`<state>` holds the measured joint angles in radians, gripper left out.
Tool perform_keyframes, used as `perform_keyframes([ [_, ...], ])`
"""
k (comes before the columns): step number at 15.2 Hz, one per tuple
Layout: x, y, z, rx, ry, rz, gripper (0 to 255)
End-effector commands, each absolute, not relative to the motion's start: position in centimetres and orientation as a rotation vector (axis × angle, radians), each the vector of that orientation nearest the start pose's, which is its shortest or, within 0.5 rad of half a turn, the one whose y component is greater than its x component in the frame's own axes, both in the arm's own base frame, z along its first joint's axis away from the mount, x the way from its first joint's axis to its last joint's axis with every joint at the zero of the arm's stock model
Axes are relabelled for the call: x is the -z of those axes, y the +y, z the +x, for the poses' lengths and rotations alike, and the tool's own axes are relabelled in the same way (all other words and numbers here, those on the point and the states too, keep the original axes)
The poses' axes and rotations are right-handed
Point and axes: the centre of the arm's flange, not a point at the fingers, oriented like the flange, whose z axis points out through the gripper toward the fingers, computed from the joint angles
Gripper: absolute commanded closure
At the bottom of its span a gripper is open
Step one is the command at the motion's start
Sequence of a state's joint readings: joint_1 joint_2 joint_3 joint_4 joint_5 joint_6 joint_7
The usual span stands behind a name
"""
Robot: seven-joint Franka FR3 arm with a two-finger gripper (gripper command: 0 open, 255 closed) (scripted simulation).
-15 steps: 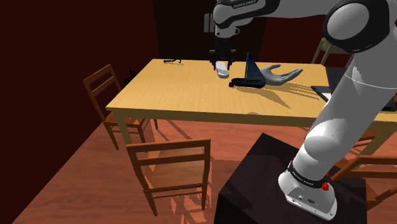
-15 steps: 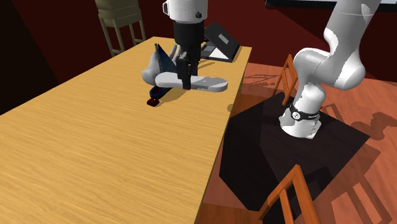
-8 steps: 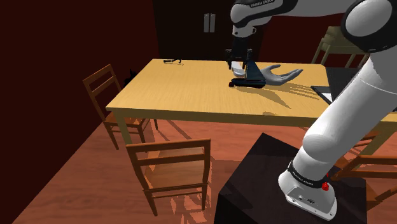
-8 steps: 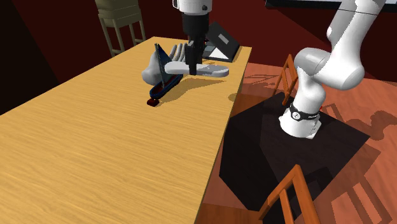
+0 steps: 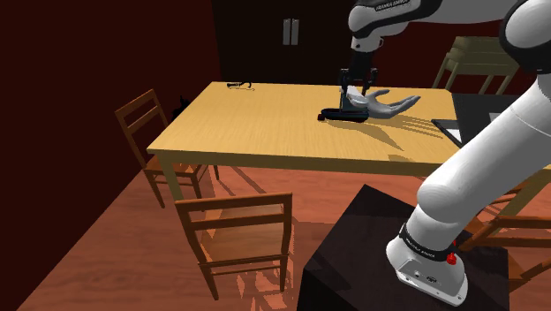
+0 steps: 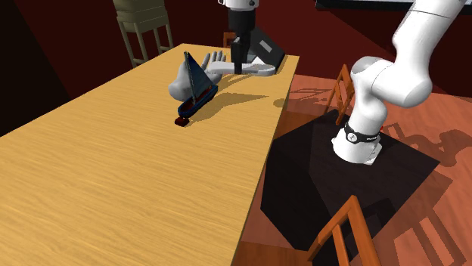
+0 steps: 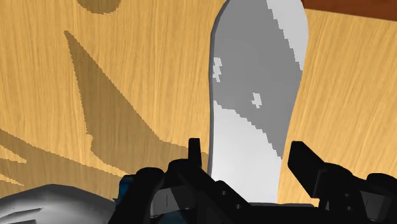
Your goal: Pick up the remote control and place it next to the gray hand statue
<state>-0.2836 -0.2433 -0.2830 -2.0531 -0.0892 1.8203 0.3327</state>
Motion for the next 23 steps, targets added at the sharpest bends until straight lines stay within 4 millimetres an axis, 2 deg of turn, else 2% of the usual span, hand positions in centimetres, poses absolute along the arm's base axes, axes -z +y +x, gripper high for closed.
perform_keyframes([
  [1, -53.8, -29.9, 38.3, 0.0, 1.33, -2.867, 255],
  [23, -53.9, -50.0, 17.3, 0.0, 1.33, -2.867, 255],
])
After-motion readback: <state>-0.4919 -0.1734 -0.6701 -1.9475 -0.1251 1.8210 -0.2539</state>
